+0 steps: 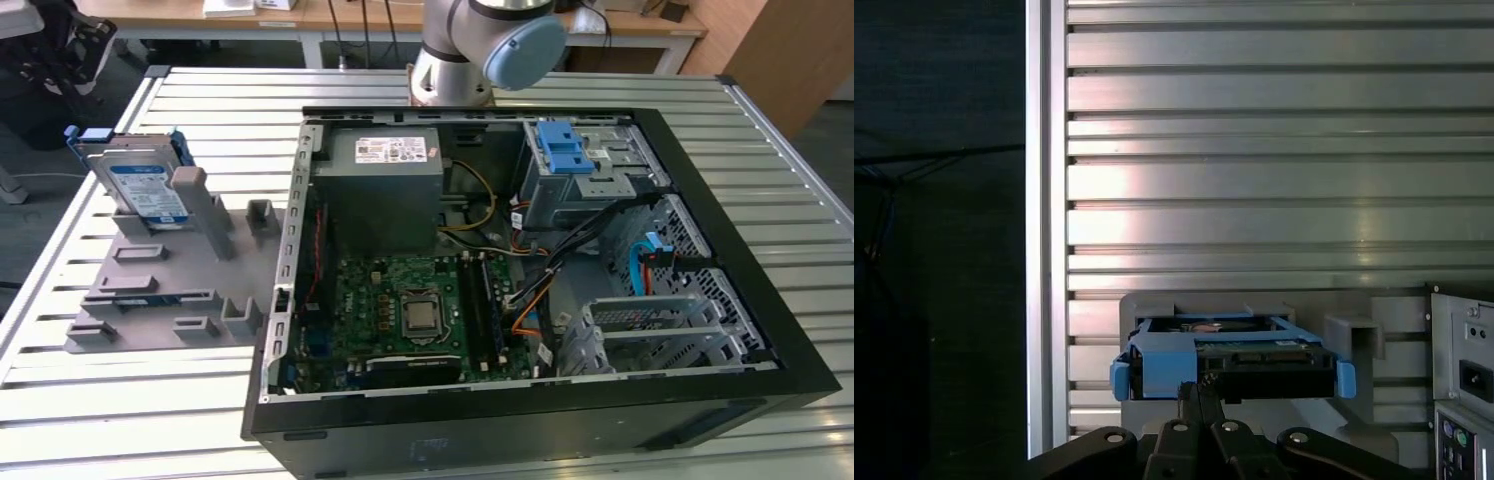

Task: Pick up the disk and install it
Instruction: 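Pick up the disk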

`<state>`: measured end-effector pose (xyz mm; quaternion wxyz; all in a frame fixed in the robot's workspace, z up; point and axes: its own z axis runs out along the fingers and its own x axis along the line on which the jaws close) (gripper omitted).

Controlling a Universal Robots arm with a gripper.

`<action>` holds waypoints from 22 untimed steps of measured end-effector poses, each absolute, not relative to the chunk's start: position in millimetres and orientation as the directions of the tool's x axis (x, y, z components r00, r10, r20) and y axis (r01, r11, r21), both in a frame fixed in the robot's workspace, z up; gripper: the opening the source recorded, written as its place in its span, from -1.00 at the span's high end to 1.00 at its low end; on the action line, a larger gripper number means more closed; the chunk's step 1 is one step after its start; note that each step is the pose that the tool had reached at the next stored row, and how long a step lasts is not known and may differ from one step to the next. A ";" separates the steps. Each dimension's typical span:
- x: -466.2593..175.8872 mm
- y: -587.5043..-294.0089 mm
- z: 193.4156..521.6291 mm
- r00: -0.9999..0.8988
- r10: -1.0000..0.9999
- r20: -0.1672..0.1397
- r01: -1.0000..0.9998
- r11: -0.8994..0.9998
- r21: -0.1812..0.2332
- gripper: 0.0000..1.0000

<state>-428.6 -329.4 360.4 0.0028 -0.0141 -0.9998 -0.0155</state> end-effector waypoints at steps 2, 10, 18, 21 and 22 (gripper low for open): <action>-428.7 -329.4 360.4 -1.000 0.028 0.006 0.028 0.999 0.031 0.79; -428.7 -329.4 360.4 -1.000 0.028 0.006 0.028 0.999 0.031 0.79; -429.1 -329.5 360.4 -0.999 -0.043 0.006 -0.043 0.999 0.031 0.79; -429.2 -329.5 360.4 -0.997 -0.078 0.006 -0.078 0.996 0.031 0.79; -429.2 -329.5 360.4 -0.996 -0.088 0.006 -0.088 0.996 0.031 0.79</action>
